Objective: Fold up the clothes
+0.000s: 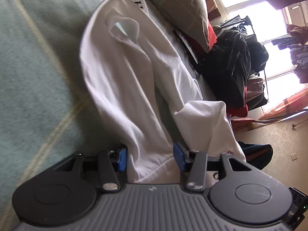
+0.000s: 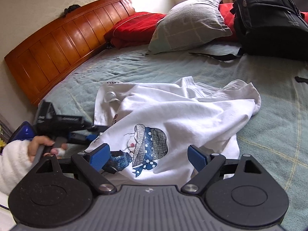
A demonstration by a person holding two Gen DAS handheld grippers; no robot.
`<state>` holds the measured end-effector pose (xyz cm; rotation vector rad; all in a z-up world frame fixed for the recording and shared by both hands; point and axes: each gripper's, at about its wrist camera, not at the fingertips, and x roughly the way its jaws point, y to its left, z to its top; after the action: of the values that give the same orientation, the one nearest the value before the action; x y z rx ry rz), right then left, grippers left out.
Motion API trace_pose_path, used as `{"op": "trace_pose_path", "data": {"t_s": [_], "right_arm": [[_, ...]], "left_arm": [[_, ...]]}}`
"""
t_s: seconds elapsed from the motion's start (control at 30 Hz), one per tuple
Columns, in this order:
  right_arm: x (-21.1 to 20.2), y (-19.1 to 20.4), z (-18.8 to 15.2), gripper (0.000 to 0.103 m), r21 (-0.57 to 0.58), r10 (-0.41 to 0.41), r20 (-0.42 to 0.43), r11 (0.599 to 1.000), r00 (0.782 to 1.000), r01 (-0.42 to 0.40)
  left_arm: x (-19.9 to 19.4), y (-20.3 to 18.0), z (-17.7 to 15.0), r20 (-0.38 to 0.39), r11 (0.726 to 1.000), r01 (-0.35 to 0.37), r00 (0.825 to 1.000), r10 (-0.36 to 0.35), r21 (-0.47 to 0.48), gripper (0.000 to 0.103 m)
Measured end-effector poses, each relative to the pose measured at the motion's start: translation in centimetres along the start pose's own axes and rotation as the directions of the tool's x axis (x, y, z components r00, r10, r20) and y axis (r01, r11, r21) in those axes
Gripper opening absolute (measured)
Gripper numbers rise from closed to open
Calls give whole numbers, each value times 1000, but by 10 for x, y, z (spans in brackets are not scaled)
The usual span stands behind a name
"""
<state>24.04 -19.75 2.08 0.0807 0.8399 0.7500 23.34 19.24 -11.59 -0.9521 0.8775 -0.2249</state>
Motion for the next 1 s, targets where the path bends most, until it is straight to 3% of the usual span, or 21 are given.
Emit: {"op": "trace_pose_path", "data": {"t_s": [0.07,0.13,0.2,0.27,0.37,0.5,0.7,0.77,0.87,0.93,1.0], "right_arm": [[1,-1,-1,91,2,-6,-5,1000,1000,6],[1,-3,-2,91,7,-9,-7,1000,1000,9],[2,-7,-3,91,16,-10,-8,1000,1000,10],[3,-9,-2,91,22,-21,-9,1000,1000,21],[2,-10,-1,91,15,-20,-4,1000,1000,20],[0,-8,0,91,2,-19,5,1000,1000,19],[-2,-9,2,91,4,-27,19,1000,999,27],[-3,-9,2,91,1,-30,22,1000,999,30],[-3,-10,3,91,2,-40,24,999,999,40],[-3,-10,4,91,1,-41,27,999,999,41],[-4,-9,5,91,0,-42,29,999,999,42]], "left_arm": [[1,-4,-6,17,1000,-2,1000,1,21,47],[-2,-7,-14,30,999,-14,999,13,48,37],[-5,-7,-15,27,994,-76,997,74,78,1],[-11,-2,-9,12,994,-93,996,93,60,2],[-22,-12,3,28,976,-170,985,168,133,2],[-36,-23,25,38,929,-311,950,309,203,2],[-68,-21,58,107,800,-521,851,515,296,2],[-76,-23,70,145,743,-581,810,568,331,2],[-83,-24,91,214,630,-676,728,651,382,2],[-86,-22,106,256,553,-737,663,704,389,2],[-90,-18,125,281,503,-776,616,736,382,2]]}}
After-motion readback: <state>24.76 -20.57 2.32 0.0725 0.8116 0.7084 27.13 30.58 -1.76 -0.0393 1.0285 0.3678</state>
